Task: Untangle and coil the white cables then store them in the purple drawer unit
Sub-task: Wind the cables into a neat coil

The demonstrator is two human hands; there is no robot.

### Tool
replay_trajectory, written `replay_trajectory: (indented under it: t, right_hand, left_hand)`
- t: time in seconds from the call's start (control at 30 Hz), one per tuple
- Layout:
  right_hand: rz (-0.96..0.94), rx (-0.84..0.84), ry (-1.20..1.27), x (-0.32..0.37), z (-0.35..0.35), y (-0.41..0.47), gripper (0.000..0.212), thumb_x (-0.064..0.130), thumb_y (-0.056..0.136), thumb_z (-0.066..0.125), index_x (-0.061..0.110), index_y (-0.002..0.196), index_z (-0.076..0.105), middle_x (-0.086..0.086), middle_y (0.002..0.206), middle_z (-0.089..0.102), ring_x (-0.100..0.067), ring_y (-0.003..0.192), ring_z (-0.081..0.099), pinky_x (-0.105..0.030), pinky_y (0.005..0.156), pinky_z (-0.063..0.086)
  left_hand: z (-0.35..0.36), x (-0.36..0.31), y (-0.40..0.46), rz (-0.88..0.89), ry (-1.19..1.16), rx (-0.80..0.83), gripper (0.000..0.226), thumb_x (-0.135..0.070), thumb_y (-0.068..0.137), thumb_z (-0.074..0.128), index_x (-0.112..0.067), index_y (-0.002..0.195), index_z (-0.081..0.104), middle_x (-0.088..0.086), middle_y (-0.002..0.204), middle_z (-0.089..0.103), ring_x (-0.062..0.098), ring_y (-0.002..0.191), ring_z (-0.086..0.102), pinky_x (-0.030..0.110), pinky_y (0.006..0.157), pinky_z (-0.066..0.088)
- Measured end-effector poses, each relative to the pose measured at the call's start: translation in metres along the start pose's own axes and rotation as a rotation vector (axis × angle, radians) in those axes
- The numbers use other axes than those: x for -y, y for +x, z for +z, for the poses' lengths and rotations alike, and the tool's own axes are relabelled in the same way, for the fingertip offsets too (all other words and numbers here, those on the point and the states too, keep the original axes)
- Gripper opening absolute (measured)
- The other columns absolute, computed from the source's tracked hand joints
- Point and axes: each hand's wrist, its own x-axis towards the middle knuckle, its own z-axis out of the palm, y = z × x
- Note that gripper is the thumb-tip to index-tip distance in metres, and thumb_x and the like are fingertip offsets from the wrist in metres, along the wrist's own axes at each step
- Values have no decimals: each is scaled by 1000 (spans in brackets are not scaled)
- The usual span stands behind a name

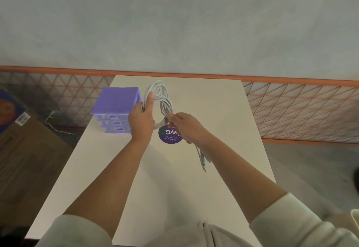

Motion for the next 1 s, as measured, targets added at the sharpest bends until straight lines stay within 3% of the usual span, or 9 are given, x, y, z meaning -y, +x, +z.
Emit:
replay_trajectory:
  t: [0.17,0.4,0.5,0.57,0.63,0.67,0.73,0.8,1.0]
  right_hand:
    - [-105,118,41,0,-3,-7,33,36,100,50,19,73,58,10,57,52,-8,50,44,-20,50,39]
    - [-5,331,104,-20,-6,-6,24,21,96,60,11,78,49,-7,76,68,-20,61,61,-26,64,52]
    - [22,349,25,-19,-6,-4,14,17,95,60,8,90,51,-7,81,72,-24,70,67,-29,73,52]
    - [43,316,137,-14,-3,-2,15,14,91,61,5,101,53,-9,87,74,-26,77,70,-33,82,55]
    - [87,293,377,-8,0,-1,25,23,90,63,5,105,54,-13,85,71,-29,75,69,-41,90,54]
    - [123,289,476,-4,2,0,30,32,89,64,7,102,55,-12,77,66,-28,68,66,-43,86,55]
    - [201,262,583,0,8,-1,37,44,89,66,9,96,53,-4,61,48,-20,51,49,-36,64,55]
    - [207,200,532,-1,10,-3,35,44,93,61,11,89,50,1,56,33,-15,45,34,-28,50,44]
    - [131,-1,200,8,8,-7,43,54,95,49,12,87,59,1,58,46,-14,50,42,-23,46,38]
  left_hand:
    - [-11,-2,17,-53,-22,-97,62,-67,89,46,-13,60,36,1,58,41,22,62,42,35,64,39]
    - [-18,-6,21,3,-8,-106,60,-62,92,46,-10,63,40,4,62,42,18,62,42,29,59,36]
    - [-14,-5,15,-1,-34,-92,60,-64,89,50,-12,61,39,3,61,43,21,62,44,35,63,41]
    - [-10,-7,9,-12,-41,-65,58,-63,86,55,-15,60,38,1,58,42,19,60,43,33,61,38]
    - [-6,-7,4,-7,-53,-31,57,-63,79,66,-14,62,42,-2,59,44,17,59,43,31,60,38]
    - [-4,-7,4,-9,-62,-18,56,-63,74,71,-13,65,46,-2,61,47,17,60,46,31,61,39]
    - [-1,-9,2,-16,-64,2,55,-62,68,76,-13,70,51,-4,64,52,16,62,49,32,64,43]
    - [0,-9,1,-5,-48,8,54,-61,68,77,-12,71,53,-5,62,51,16,61,49,34,64,45]
    - [-1,-8,2,35,-6,-49,55,-60,70,76,-10,69,53,-3,60,50,16,58,47,32,60,43]
